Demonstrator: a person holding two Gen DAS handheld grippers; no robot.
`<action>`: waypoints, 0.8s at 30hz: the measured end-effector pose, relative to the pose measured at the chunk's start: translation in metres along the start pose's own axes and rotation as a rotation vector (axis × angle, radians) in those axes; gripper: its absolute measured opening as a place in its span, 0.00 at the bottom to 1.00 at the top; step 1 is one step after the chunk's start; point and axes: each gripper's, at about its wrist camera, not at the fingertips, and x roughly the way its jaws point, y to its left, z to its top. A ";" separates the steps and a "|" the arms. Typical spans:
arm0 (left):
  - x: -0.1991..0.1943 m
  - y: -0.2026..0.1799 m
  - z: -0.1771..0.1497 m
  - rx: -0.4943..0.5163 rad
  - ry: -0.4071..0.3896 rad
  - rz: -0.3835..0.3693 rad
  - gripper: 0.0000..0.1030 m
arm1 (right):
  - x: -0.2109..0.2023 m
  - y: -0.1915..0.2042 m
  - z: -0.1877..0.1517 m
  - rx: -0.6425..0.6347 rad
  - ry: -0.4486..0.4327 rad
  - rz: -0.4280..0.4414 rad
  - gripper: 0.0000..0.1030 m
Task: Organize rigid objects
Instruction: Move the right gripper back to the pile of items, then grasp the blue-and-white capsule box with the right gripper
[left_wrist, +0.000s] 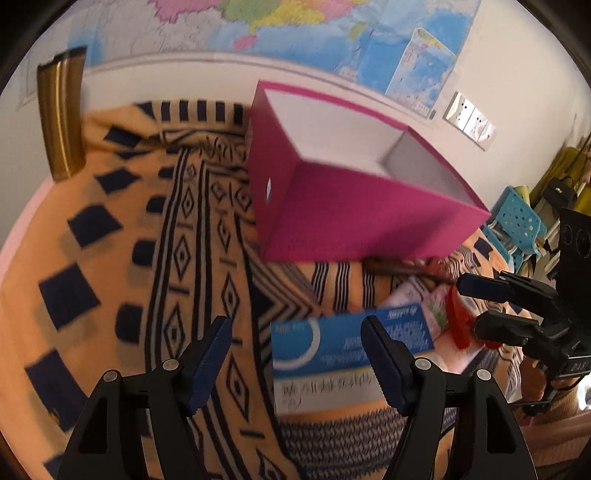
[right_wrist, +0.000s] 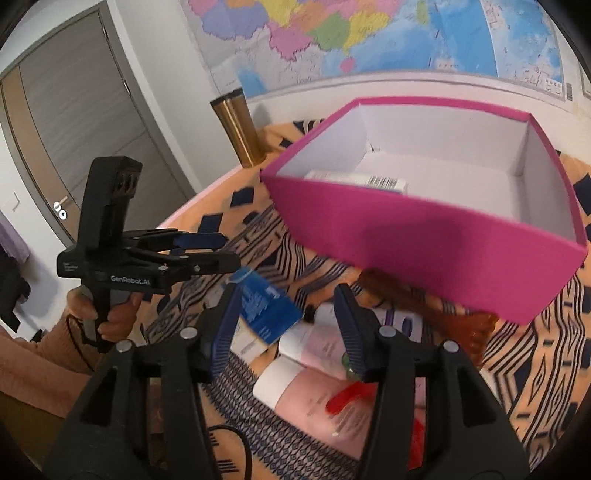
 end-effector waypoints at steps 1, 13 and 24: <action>0.000 0.000 -0.003 -0.005 0.005 -0.003 0.72 | 0.001 0.002 -0.002 0.002 0.004 0.008 0.52; 0.001 0.005 -0.025 -0.038 0.069 -0.092 0.72 | 0.027 0.008 -0.018 0.054 0.051 0.059 0.52; 0.008 -0.010 -0.028 0.000 0.081 -0.139 0.72 | 0.035 0.004 -0.021 0.085 0.062 0.049 0.39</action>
